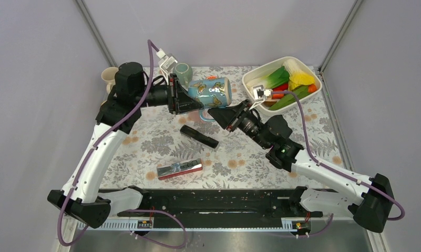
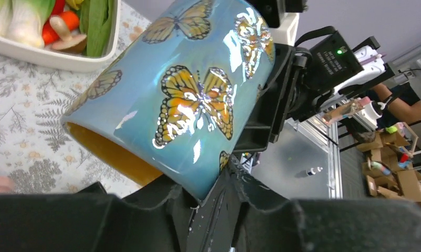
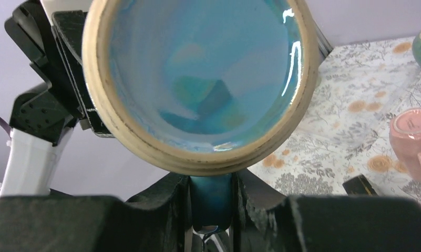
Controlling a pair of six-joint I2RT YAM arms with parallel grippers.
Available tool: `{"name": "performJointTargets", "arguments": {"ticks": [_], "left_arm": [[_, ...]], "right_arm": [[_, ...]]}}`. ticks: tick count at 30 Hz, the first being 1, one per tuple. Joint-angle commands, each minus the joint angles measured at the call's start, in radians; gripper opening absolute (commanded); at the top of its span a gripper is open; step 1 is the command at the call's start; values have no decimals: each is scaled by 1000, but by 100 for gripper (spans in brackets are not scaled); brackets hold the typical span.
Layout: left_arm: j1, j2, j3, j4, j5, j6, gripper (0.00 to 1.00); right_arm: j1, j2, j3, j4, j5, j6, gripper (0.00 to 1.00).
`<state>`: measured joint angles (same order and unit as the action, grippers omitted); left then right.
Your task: Turn the mug right side up
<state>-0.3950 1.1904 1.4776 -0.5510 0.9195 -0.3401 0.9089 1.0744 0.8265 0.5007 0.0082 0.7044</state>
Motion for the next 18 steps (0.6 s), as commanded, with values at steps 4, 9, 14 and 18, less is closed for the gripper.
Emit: {"name": "performJointTargets", "arguments": {"ticks": [4,9,14,18], "left_arm": [[-58,-43,3,183,-4,-74,0],[-57,-77,-50,139,-249,31,0],[-54,-81,-68,60,-503,198,0],[-32,-104,-134,75,-630,302,0]], "right_arm": [[10,47,92,129,-50,21,0],[10,76,111,-15,19,10,48],[10,101,125,-169,112,-38,92],[10,125,164,-300,173,-98,99]]}}
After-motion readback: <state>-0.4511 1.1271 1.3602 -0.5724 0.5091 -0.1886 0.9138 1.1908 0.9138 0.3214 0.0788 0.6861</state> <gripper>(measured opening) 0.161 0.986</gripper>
